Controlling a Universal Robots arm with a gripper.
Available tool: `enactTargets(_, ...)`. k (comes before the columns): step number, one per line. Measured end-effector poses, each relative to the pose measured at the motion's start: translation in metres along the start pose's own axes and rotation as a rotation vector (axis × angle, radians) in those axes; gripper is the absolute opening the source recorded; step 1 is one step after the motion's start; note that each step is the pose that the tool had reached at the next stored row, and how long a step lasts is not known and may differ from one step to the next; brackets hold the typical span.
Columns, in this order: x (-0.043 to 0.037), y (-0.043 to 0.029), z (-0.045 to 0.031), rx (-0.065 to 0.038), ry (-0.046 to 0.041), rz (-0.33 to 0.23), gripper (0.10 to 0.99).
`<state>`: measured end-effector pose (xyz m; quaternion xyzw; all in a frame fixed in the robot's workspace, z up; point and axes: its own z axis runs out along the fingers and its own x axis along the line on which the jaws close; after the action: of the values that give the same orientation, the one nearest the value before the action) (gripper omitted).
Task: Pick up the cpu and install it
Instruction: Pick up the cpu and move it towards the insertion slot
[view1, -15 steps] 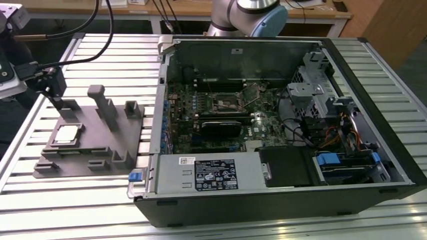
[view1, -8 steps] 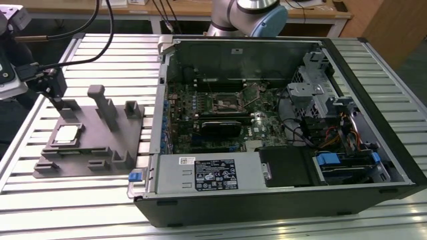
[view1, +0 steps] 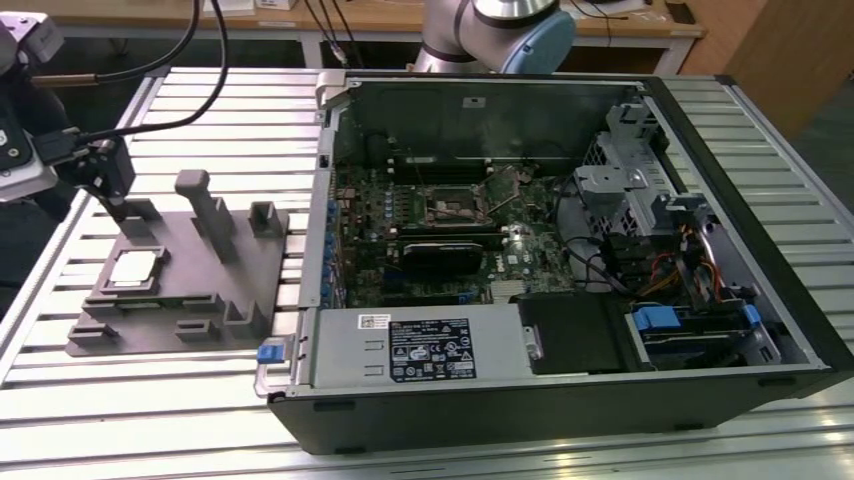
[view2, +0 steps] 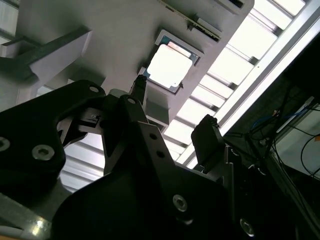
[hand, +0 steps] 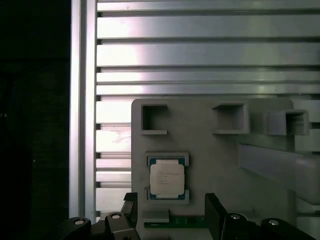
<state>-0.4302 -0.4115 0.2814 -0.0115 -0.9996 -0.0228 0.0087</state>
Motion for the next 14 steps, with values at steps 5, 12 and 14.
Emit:
enactTargets(5,0.0000,-0.0001,0.0023,0.000,0.0022,-0.002,0.647)
enactTargets(12,-0.0001,-0.0006,0.0074,0.000,0.0053,-0.013,0.647)
enactTargets(14,0.0001,-0.0009,0.0089,0.000,0.0056,-0.018,0.647)
